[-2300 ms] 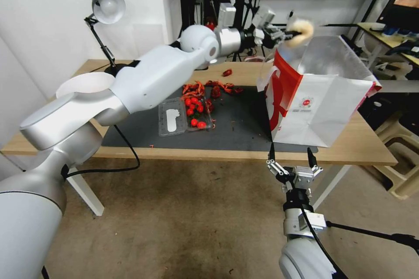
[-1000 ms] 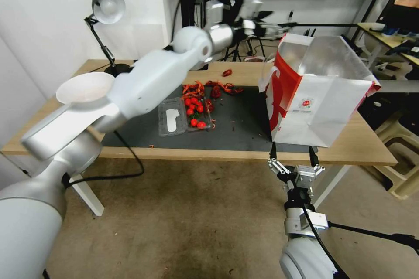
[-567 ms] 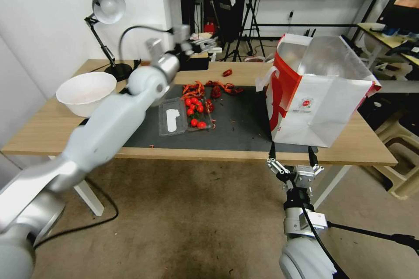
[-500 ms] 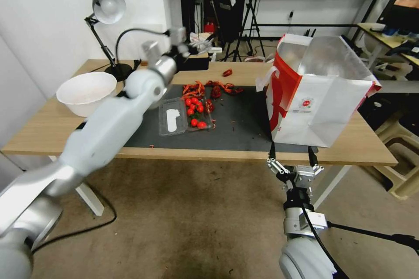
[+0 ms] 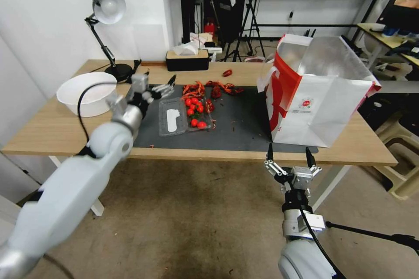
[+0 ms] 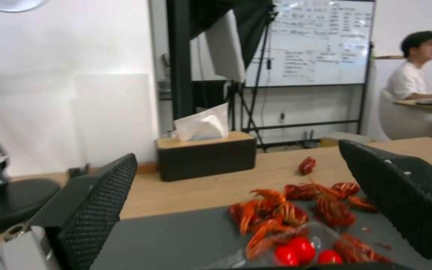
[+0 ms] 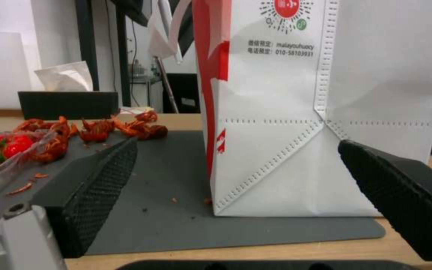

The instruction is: Pick up the trash from the table and place it into the takeout bag.

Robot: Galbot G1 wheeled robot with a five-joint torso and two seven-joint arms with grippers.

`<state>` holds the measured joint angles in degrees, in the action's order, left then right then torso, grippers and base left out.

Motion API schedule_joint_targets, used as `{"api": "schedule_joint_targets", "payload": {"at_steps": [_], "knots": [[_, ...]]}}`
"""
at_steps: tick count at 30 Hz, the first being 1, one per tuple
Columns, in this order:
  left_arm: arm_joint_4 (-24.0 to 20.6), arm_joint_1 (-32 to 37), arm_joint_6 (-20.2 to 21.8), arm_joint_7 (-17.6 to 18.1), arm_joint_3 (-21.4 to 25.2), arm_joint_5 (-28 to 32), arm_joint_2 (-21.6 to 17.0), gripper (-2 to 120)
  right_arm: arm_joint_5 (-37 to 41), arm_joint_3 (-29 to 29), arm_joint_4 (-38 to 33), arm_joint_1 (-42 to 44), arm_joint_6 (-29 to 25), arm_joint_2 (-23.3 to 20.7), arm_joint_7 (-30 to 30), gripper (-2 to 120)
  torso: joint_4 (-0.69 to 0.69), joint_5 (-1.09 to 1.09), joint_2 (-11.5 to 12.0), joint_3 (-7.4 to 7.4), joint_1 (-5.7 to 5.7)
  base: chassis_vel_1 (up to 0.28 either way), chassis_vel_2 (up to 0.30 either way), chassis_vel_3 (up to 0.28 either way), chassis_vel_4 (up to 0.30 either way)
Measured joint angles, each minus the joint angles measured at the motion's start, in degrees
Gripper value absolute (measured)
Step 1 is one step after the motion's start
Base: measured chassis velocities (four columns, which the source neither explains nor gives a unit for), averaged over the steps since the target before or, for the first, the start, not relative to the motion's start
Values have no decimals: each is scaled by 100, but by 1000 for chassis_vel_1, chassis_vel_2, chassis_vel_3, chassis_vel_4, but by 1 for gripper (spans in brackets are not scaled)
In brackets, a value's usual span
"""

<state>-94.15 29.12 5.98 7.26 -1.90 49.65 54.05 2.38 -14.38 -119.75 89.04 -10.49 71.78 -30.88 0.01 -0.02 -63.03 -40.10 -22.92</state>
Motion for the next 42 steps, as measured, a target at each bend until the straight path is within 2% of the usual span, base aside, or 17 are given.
{"api": "schedule_joint_targets", "payload": {"at_steps": [3, 4, 5, 6, 7, 9, 10, 11, 13, 14, 16, 17, 19, 20, 23, 32, 42], "knots": [[-439, 843, -63, 33, 531, -233, -203, 100, -22, 16, 0, 12, 3, -2, 14, 100, -2, -1, 0, 0, 0, 0, 0, 0, 0], [-439, 843, -63, 33, 531, -233, -203, 100, -22, 16, 0, 12, 3, -2, 14, 100, -2, -1, 0, 0, 0, 0, 0, 0, 0], [-590, 1149, -129, 40, 733, -364, -241, 100, -34, 24, 2, 13, 3, -1, 21, 100, 0, 4, 0, 0, 0, 0, 0, 0, 0], [-780, 1514, -180, 107, 939, -547, -239, 100, -49, 26, 4, 19, 3, 9, 27, 100, 2, -1, 0, 0, 0, 0, 0, 0, 0], [-780, 1514, -180, 107, 939, -547, -239, 100, -49, 26, 4, 19, 3, 9, 27, 100, 2, -1, 0, 0, 0, 0, 0, 0, 0], [-1085, 2114, -246, 299, 1322, -939, -97, 100, -76, 28, 8, 42, 3, 22, 46, 100, -3, 2, 0, 0, 0, 0, 0, 0, 0], [-1179, 2374, -317, 328, 1522, -1179, 5, 100, -82, 27, 10, 53, 3, 17, 62, 100, -2, 2, 0, 0, 0, 0, 0, 0, 0], [-1179, 2374, -317, 328, 1522, -1179, 5, 100, -82, 27, 10, 53, 3, 17, 62, 100, -2, 2, 0, 0, 0, 0, 0, 0, 0], [-1498, 3087, -438, 342, 1976, -1620, 242, 100, -88, 29, 11, 80, 3, 0, 108, 100, -2, 2, 0, 0, 0, 0, 0, 0, 0], [-1498, 3087, -438, 342, 1976, -1620, 242, 100, -88, 29, 11, 80, 3, 0, 108, 100, -2, 2, 0, 0, 0, 0, 0, 0, 0], [-1727, 3767, -579, 346, 2267, -1931, 394, 100, -93, 38, 12, 91, 0, -5, 130, 100, 0, 1, -1, 0, 1, 0, 0, 0, 0], [-1727, 3767, -579, 346, 2267, -1931, 394, 100, -93, 38, 12, 91, 0, -5, 130, 100, 0, 1, -1, 0, 1, 0, 0, 0, 0], [-1896, 4383, -774, 355, 2532, -2250, 588, 100, -96, 42, 19, 94, -9, -12, 172, 100, 0, 2, 0, 0, 1, 0, 0, 0, 0], [-1896, 4383, -774, 355, 2532, -2250, 588, 100, -96, 42, 19, 94, -9, -12, 172, 100, 0, 2, 0, 0, 1, 0, 0, 0, 0], [-2093, 4995, -1045, 474, 2747, -2595, 870, 100, -99, 59, 22, 108, -14, -31, 222, 100, -1, 2, 0, 0, 1, 0, 0, 0, 0], [-2030, 5499, -1480, 481, 2754, -2831, 1127, 100, -117, 62, 22, 153, -31, -52, 230, 100, -2, 2, -1, 0, 1, 0, 0, 0, 0], [-1938, 5571, -1628, 422, 2718, -2942, 1199, 100, -165, 79, 81, 150, -48, 0, 247, 100, -1, 2, 0, 0, 0, 0, 0, 0, 0]]}}
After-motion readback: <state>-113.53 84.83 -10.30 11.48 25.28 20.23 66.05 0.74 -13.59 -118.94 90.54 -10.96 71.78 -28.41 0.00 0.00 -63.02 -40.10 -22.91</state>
